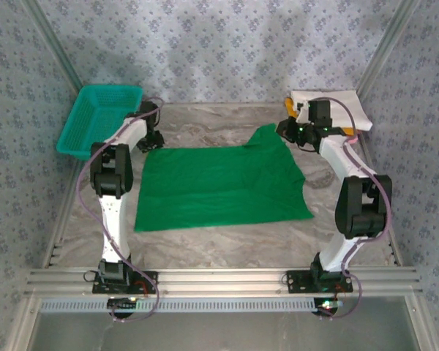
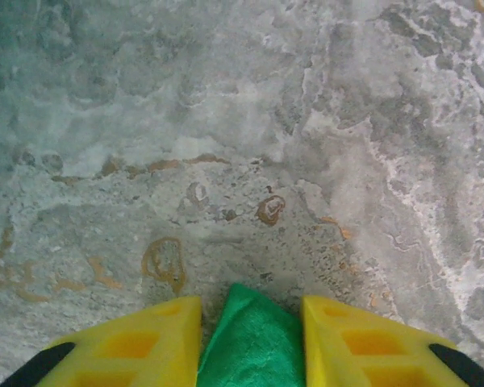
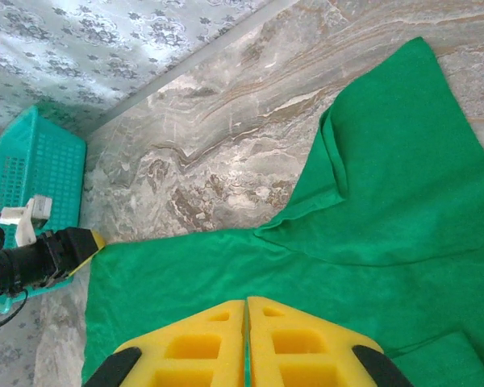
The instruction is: Fold and stack the t-shirts
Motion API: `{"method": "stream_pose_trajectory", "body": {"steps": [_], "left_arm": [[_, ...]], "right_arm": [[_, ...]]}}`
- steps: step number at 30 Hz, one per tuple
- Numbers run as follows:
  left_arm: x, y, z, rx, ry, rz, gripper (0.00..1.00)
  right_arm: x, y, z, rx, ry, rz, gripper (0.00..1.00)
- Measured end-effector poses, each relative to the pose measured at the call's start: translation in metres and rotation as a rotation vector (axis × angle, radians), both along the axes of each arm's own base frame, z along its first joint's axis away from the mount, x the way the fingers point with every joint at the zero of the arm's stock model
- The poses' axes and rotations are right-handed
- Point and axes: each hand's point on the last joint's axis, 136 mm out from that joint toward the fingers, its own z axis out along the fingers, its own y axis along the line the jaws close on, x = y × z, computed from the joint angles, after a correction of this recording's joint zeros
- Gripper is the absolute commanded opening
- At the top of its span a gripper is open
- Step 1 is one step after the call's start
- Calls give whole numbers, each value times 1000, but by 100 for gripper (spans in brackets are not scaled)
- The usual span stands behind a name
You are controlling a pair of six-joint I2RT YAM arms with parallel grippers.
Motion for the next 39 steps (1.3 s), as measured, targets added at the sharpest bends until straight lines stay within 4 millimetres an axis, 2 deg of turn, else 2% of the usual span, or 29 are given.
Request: {"method": "stream_pose_trajectory", "body": {"steps": [2, 6, 7, 15, 21, 23, 27, 32, 39], "left_arm": [[1, 0, 0, -2, -5, -2, 14], [3, -2, 1, -3, -13, -7, 1], [3, -2, 2, -2, -14, -11, 0], [2, -6, 3, 16, -20, -18, 0], [1, -17, 8, 17, -33, -40, 0], [1, -21, 12, 15, -46, -47, 0], [-3, -25, 19, 13, -56, -56, 0], [-8, -21, 35, 18, -86, -53, 0], [-4, -9, 45, 45, -114, -48, 0]], "right_arm": [[0, -2, 2, 0, -6, -5, 12], [0, -4, 1, 0, -4, -7, 13], [0, -4, -1, 0, 0, -7, 13], [22, 10, -40, -11, 96, 23, 17], [51, 28, -62, -22, 135, 61, 27], [63, 32, -71, -23, 140, 64, 35], [78, 35, -95, -30, 183, 61, 38], [94, 42, -125, -26, 229, 60, 44], [104, 48, -152, -22, 272, 40, 43]]}}
